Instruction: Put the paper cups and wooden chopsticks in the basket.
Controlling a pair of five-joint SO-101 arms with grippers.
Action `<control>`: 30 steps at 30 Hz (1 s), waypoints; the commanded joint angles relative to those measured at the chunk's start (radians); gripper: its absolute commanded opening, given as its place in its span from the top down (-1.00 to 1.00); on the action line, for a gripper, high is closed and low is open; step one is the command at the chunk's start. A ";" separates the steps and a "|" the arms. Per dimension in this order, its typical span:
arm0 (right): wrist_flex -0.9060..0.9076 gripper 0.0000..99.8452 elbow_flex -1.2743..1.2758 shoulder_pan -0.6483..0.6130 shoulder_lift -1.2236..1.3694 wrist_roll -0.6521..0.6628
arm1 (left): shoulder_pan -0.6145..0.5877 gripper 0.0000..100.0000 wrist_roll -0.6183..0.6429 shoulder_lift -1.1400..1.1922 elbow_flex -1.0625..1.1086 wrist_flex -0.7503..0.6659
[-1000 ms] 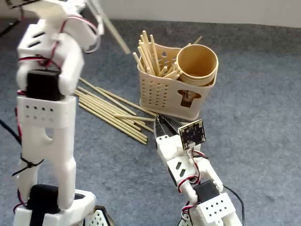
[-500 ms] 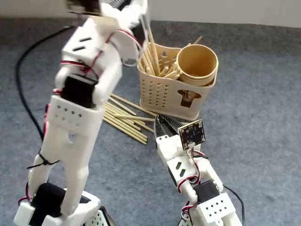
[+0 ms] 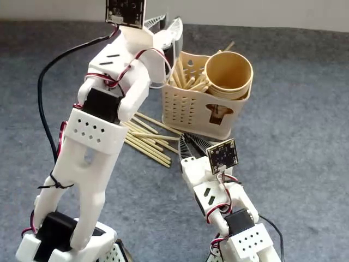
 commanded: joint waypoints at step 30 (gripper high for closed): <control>-0.027 0.93 0.048 0.012 -0.021 0.011 | -0.446 0.79 -0.091 -0.031 0.469 0.315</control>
